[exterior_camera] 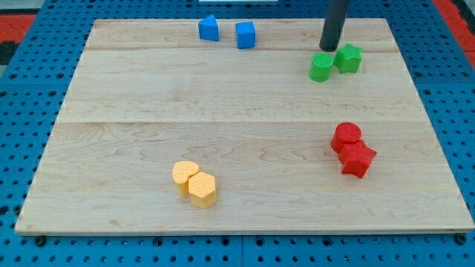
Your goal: Push the green circle above the yellow heart
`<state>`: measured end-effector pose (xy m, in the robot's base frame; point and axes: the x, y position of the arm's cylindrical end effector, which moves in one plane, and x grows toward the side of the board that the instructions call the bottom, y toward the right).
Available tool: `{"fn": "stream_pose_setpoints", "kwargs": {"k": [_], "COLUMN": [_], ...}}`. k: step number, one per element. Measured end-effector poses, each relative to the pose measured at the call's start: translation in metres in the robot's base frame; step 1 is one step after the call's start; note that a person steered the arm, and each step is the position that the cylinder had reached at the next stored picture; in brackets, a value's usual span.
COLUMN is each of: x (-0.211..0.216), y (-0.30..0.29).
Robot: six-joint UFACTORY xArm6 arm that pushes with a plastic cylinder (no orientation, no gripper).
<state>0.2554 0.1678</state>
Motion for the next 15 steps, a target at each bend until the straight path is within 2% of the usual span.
{"fn": "stream_pose_setpoints", "kwargs": {"k": [2,3,4,5,6,7,8,9,10,12,13,14,15], "x": [0.029,0.054,0.057,0.057,0.061,0.084,0.102,0.085,0.115,0.184,0.160,0.176,0.215], "y": [0.037,0.026,0.012,-0.015,-0.076,-0.138,-0.136,-0.119,-0.100,-0.286,-0.253,-0.200,-0.243]}}
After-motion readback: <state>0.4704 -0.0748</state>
